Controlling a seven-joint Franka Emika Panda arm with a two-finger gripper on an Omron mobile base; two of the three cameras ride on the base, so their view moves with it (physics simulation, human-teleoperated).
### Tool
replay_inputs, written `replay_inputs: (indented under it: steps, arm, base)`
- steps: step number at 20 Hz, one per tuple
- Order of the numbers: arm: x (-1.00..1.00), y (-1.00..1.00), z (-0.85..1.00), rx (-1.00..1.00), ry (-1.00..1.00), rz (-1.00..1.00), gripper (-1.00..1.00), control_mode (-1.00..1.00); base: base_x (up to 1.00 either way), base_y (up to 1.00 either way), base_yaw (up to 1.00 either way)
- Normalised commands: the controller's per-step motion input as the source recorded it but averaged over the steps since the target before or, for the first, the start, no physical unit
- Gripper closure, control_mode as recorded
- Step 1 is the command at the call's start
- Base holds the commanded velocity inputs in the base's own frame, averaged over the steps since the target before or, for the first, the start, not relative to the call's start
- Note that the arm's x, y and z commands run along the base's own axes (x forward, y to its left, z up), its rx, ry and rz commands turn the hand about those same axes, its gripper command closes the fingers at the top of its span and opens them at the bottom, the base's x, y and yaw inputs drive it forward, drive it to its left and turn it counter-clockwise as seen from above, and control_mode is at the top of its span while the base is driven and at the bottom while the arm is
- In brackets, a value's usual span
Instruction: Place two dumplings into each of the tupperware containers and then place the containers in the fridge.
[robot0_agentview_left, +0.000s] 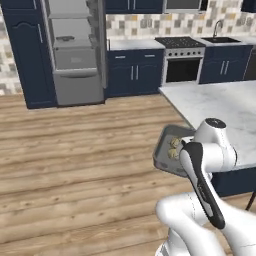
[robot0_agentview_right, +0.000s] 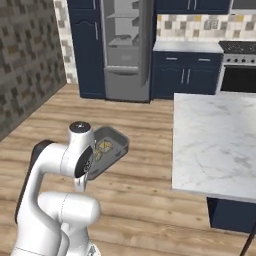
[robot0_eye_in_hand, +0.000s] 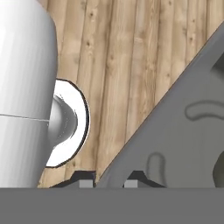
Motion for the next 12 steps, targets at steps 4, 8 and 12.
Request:
replay_inputs:
  steps: [4, 8, 12]
  arm:
    - [0.00, 0.00, 0.00, 0.00, 0.00, 0.00, 1.00, 1.00]
    - [0.00, 0.00, 0.00, 0.00, 0.00, 0.00, 1.00, 1.00]
    - [0.00, 0.00, 0.00, 0.00, 0.00, 0.00, 1.00, 1.00]
  base:
    - [0.85, 0.71, -0.02]
    - [0.98, 0.56, 0.00]
    - [0.99, 0.45, 0.00]
